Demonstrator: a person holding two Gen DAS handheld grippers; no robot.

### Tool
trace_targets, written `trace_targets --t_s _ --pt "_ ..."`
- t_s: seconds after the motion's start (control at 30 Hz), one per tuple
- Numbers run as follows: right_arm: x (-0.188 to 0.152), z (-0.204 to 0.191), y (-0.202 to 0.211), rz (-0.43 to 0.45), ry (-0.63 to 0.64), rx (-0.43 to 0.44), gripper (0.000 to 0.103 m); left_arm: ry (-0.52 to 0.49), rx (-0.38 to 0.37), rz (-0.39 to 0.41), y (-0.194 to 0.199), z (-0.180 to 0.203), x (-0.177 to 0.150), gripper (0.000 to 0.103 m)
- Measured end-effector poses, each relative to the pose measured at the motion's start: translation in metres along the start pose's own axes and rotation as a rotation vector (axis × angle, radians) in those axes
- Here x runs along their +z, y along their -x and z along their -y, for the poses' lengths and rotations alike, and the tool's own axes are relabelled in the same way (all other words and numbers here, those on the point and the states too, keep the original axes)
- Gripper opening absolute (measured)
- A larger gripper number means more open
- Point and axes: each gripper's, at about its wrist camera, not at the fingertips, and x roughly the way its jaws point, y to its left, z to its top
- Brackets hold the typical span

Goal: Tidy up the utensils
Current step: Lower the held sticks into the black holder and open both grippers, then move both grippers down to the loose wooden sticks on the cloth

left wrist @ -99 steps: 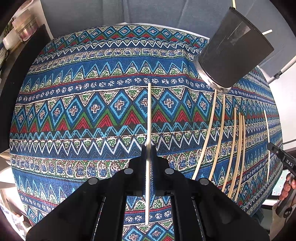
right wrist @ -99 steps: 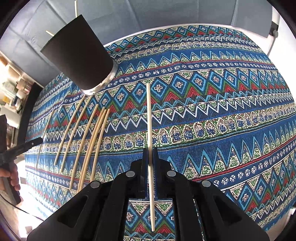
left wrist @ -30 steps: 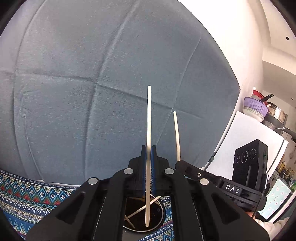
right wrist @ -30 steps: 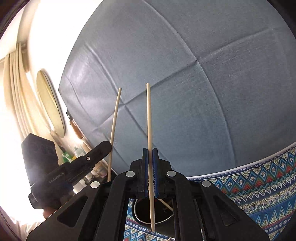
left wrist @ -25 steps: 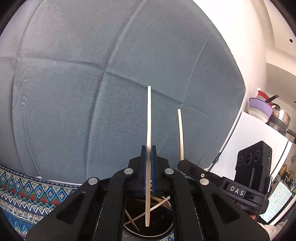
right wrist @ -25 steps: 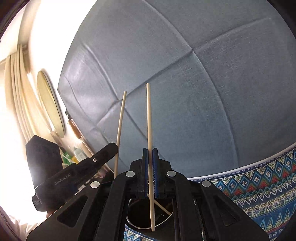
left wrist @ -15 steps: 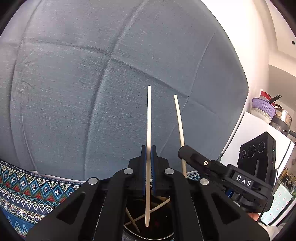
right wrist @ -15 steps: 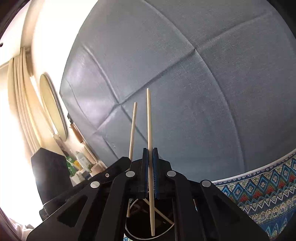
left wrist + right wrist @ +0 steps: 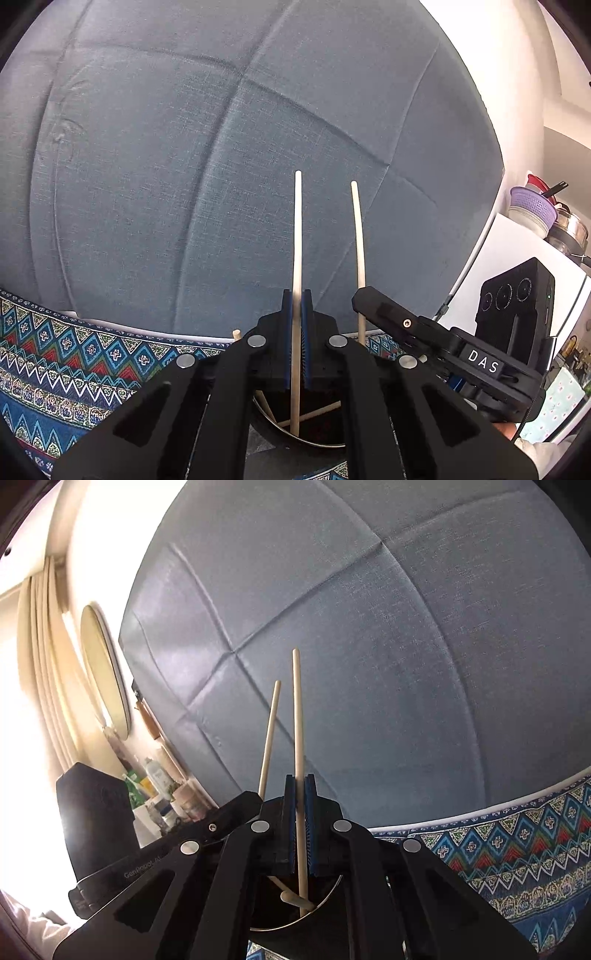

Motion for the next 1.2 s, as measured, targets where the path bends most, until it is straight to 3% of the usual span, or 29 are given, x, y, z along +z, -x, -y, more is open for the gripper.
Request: trace_targets --t_s 0.27,0.53,0.67,0.7,0.73,0.8,0.97,1.07,1.2 --pt "-0.011 -0.01 0.011 -0.034 0.045 -0.029 0.008 -0.026 0.011 -0.01 0.01 0.003 -0.007 0.005" --pt "0.001 -0.019 0.028 -0.017 0.046 -0.05 0.009 -0.04 0.024 0.007 0.028 0.009 0.0 0.005" --pt "0.01 -0.024 0.037 -0.004 0.043 -0.064 0.01 -0.064 0.035 0.013 0.04 0.016 0.004 0.014" --pt "0.011 -0.024 0.04 -0.003 0.039 -0.071 0.015 -0.065 0.037 0.013 0.043 0.017 0.006 0.017" --pt "0.013 -0.026 0.043 0.0 0.037 -0.083 0.031 -0.065 0.039 0.01 0.045 0.019 0.007 0.022" --pt "0.015 -0.032 0.05 0.015 0.04 -0.113 0.049 -0.069 0.048 0.007 0.051 0.02 0.009 0.029" --pt "0.02 -0.045 0.064 0.009 0.042 -0.14 0.056 -0.094 0.06 -0.022 0.066 0.023 0.013 0.042" --pt "0.022 -0.052 0.073 0.006 0.052 -0.166 0.063 -0.092 0.073 -0.039 0.076 0.022 0.014 0.058" --pt "0.024 -0.061 0.083 0.01 0.051 -0.205 0.08 -0.086 0.096 -0.074 0.084 0.017 0.014 0.067"
